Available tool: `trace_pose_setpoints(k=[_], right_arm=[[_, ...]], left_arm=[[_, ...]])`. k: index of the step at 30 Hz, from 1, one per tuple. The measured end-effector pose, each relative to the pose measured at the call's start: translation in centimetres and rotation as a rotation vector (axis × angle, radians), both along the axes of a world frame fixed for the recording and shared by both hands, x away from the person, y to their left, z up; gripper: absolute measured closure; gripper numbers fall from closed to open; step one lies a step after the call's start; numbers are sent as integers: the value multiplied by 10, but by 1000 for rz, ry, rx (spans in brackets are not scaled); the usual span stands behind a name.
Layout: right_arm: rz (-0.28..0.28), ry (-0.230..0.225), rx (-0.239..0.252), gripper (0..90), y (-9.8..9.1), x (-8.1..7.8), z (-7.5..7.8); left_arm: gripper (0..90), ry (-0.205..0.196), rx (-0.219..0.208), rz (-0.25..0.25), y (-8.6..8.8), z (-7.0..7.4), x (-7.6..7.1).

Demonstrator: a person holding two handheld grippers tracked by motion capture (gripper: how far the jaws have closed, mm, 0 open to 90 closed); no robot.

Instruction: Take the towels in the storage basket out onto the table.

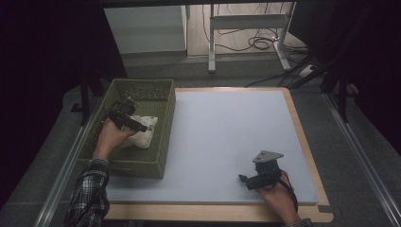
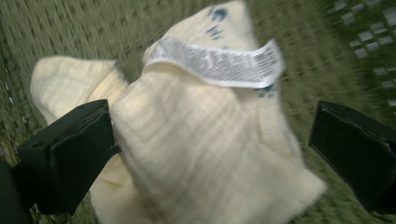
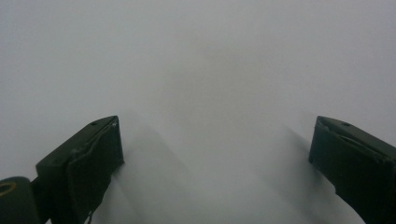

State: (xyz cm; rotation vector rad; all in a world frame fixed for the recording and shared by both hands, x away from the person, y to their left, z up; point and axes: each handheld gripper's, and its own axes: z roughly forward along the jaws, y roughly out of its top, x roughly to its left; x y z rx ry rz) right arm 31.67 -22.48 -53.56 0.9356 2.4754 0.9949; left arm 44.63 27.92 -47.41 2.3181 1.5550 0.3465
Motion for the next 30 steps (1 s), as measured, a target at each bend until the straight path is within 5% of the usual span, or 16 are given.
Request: trace_pose_setpoints(k=[7,12,16,20,23,27,30], right_arm=[[0,0,0,30,0,0,0],[0,0,0,30,0,0,0],[0,0,0,30,0,0,0],[0,0,0,30,0,0,0],[0,0,0,30,0,0,0],[0,0,0,30,0,0,0],[0,0,0,30,0,0,0]], left_arm=[[8,120,43,53,5,-23,18],[20,205,66,50,5,-31,25],[111,287,87,21,3,-40,24],[279,274,81,-9,-2,-34,19],[559,257,125,-41,-7,-30,16],[719,256,125,-29,-6,-27,16],[738,255,100,-14,-4,-26,16]])
